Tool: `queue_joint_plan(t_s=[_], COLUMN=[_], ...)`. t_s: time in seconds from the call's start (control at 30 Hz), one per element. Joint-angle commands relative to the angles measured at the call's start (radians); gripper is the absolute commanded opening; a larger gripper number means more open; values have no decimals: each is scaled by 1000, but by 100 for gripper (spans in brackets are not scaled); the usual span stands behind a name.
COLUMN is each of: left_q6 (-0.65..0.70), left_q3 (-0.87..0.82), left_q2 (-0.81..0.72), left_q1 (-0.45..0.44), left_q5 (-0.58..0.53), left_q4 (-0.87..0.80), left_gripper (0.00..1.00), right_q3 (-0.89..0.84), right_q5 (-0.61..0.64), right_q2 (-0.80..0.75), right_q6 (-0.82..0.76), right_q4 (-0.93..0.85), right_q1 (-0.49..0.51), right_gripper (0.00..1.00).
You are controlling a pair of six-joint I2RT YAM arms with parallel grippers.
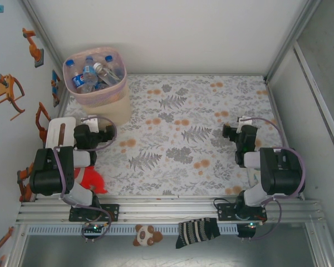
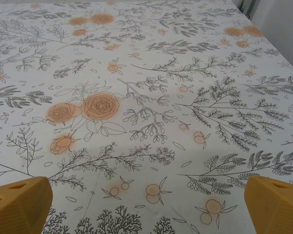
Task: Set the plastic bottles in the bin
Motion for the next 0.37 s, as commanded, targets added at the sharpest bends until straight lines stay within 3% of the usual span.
queue_joint_plan(t_s=[0.0,0.33], left_q6=[19,17], left_q3=[9,11], left_q2=[-10,-8], left_q1=[-3,-2], left_q5=[7,8], left_q4=[12,14], left_gripper=[96,96], right_q3=[29,35], right_q5=[-3,-25], right_q2=[6,8], right_q6=[-5,3], right_q4=[18,9], right_q1=[-11,-24], right_gripper=[100,100])
